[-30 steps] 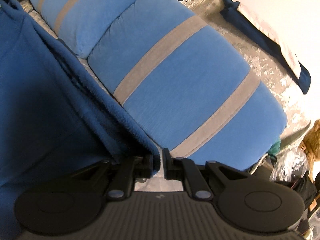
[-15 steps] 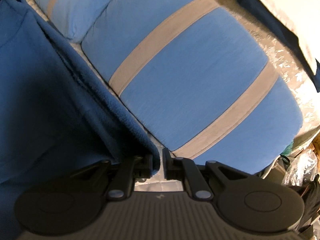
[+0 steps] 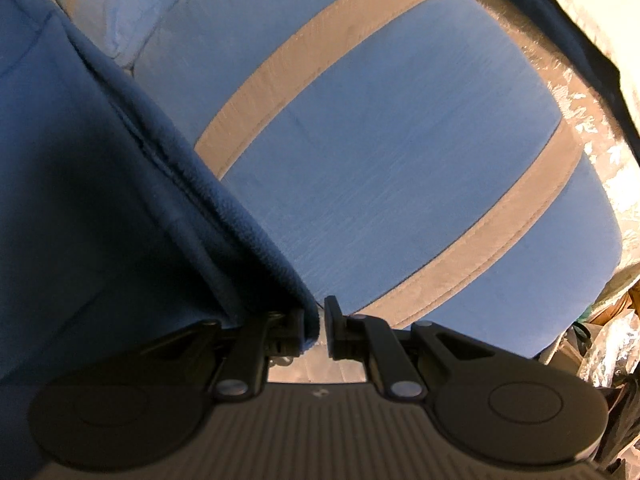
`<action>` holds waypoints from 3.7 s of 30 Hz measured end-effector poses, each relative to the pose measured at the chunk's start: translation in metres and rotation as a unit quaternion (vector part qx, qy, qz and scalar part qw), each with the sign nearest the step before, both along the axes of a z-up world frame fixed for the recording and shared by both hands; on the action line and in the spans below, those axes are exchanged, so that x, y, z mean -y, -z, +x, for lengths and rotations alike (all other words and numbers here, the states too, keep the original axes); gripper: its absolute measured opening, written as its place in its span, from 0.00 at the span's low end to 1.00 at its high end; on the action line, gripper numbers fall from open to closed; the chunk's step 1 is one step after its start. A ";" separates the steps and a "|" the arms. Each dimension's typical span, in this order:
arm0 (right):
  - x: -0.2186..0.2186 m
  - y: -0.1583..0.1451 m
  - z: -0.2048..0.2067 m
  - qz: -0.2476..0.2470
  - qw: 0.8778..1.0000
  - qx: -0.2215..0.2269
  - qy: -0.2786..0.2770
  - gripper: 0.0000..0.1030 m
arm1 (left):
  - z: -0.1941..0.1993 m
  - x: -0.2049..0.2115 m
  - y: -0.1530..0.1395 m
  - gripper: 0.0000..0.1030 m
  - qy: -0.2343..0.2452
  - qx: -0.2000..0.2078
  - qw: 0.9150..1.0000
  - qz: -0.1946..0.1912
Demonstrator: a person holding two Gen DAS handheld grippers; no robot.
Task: Fold clothes
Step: 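Lower the fleece onto the bed and open both grippers, then position both open grippers over the edge of the blue fleece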
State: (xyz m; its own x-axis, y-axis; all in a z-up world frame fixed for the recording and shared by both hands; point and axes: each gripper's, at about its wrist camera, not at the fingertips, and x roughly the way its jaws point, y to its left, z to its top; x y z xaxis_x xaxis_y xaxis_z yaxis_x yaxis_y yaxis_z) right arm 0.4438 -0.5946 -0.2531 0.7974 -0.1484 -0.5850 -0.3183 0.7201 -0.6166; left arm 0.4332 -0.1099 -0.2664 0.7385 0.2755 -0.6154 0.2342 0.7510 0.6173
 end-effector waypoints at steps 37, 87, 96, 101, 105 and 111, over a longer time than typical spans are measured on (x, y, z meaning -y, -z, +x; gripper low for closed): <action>0.015 -0.094 -0.025 0.275 0.949 -0.141 -0.058 1.00 | -0.037 -0.018 -0.067 0.75 -0.044 -0.048 0.940 -0.336; -0.075 0.065 0.028 0.351 0.928 0.001 0.126 0.99 | -0.049 0.023 0.018 0.96 -0.076 0.004 0.959 -0.272; -0.075 0.063 0.029 0.350 0.928 0.000 0.126 0.99 | -0.073 -0.002 0.046 1.00 -0.071 0.026 0.948 -0.309; -0.076 0.060 0.029 0.344 0.931 0.002 0.126 1.00 | -0.085 -0.011 0.060 1.00 -0.069 0.043 0.944 -0.320; -0.075 0.055 0.028 0.349 0.928 0.000 0.128 1.00 | -0.088 0.001 0.062 1.00 -0.070 0.073 0.957 -0.273; -0.064 0.007 0.005 0.303 0.948 -0.023 0.099 1.00 | -0.085 0.000 0.063 1.00 -0.072 0.084 0.958 -0.264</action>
